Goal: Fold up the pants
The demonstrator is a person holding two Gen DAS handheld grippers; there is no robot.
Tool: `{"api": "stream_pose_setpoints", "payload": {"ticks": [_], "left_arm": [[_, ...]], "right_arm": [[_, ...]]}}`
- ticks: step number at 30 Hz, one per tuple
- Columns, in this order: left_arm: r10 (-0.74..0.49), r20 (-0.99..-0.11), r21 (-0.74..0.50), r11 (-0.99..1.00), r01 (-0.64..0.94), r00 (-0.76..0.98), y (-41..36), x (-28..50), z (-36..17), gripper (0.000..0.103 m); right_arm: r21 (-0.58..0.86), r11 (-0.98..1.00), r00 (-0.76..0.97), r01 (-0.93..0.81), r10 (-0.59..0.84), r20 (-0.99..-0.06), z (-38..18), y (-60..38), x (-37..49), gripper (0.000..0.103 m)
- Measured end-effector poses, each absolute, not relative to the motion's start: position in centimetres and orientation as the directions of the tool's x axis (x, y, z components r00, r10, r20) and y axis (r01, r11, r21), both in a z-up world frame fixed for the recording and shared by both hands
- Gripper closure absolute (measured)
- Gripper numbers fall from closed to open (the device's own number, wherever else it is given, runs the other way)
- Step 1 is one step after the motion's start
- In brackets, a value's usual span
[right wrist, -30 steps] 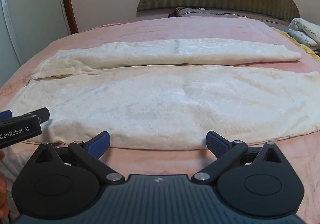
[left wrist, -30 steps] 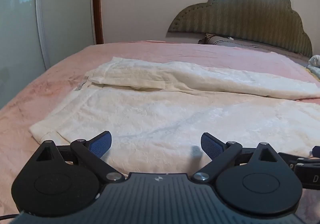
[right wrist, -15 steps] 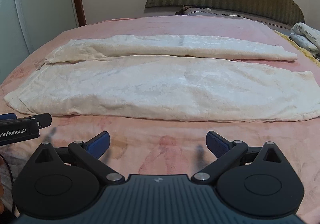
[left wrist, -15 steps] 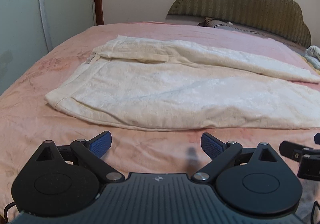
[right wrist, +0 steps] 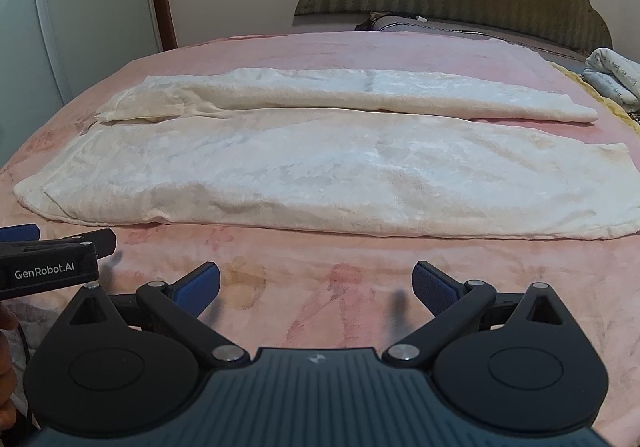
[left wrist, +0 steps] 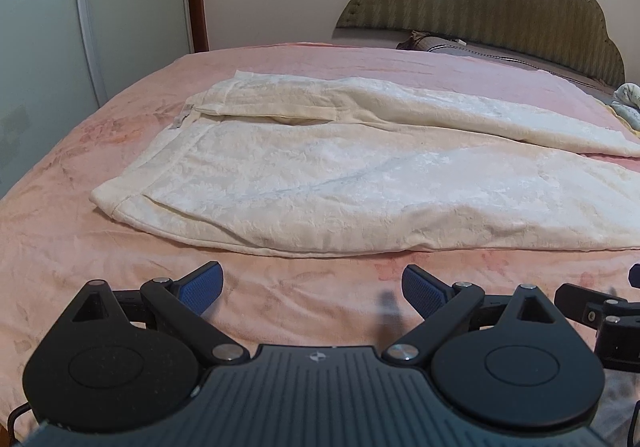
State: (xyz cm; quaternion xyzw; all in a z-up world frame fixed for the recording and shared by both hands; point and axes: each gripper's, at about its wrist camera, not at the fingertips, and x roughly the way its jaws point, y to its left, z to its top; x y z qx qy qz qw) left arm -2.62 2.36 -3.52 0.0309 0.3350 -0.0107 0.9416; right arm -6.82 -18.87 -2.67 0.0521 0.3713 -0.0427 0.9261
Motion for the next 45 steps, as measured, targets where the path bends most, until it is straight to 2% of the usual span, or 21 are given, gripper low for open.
{"api": "stream_pose_setpoints", "payload": {"ticks": [30, 45], "left_arm": [[-0.003, -0.616, 0.054, 0.997, 0.046, 0.788, 2.3, -2.2, -3.1, 0.005], [-0.006, -0.601, 0.027, 0.999, 0.028, 0.799, 3.3, 1.5, -2.4, 0.005]], "right_arm": [[0.087, 0.992, 0.721, 0.092, -0.006, -0.693, -2.7, -18.7, -6.7, 0.0], [0.088, 0.995, 0.722, 0.054, 0.022, -0.692, -2.6, -18.5, -4.7, 0.0]]}}
